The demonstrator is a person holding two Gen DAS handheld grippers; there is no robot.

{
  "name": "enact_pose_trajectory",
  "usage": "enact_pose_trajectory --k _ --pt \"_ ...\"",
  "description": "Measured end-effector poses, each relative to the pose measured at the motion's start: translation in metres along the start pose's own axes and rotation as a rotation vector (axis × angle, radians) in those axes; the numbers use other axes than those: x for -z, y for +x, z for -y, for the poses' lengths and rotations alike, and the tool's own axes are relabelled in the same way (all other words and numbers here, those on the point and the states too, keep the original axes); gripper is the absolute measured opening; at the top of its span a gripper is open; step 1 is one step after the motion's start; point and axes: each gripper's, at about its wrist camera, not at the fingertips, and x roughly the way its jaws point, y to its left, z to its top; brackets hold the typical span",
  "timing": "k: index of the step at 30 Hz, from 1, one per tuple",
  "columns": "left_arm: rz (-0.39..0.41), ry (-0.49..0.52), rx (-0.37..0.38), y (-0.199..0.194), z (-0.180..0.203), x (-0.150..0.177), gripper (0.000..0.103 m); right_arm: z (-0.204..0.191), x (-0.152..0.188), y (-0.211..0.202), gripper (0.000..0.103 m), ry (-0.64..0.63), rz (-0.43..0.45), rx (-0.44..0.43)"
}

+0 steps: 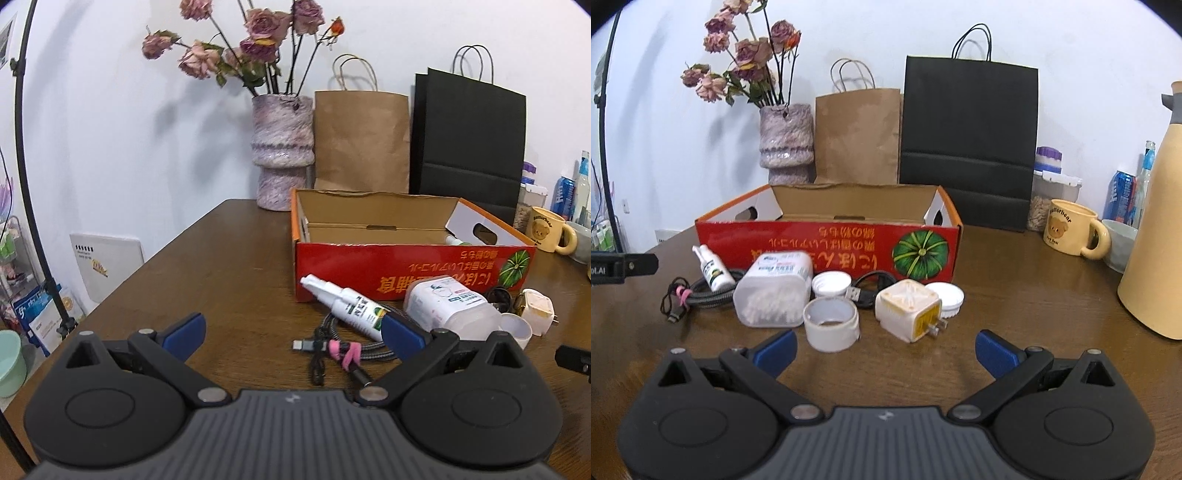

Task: Organize rigid objects
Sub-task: 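Grasp the clear tape roll with the right tool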

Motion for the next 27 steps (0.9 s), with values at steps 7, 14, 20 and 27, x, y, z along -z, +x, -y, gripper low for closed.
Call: enact_pose_trajectory --k 7,14,20,27 --pt "-0.024 -0.018 0.0 0.003 -0.005 0.001 0.103 -0.01 0.001 0.01 0.102 -0.035 -0.03 -0.018" --pt "-0.032 -0.025 -0.008 0.005 -0.007 0.0 0.103 -0.019 -0.008 0.034 0.092 -0.059 -0.06 -0.045" --pt "-0.042 -0.034 -0.046 0.014 -0.016 -0.003 0.103 -0.026 -0.016 0.057 0.088 -0.105 -0.085 -0.029" --pt "-0.056 -0.045 -0.081 0.022 -0.03 -0.006 0.103 -0.032 -0.02 0.069 0.074 -0.127 -0.111 -0.067"
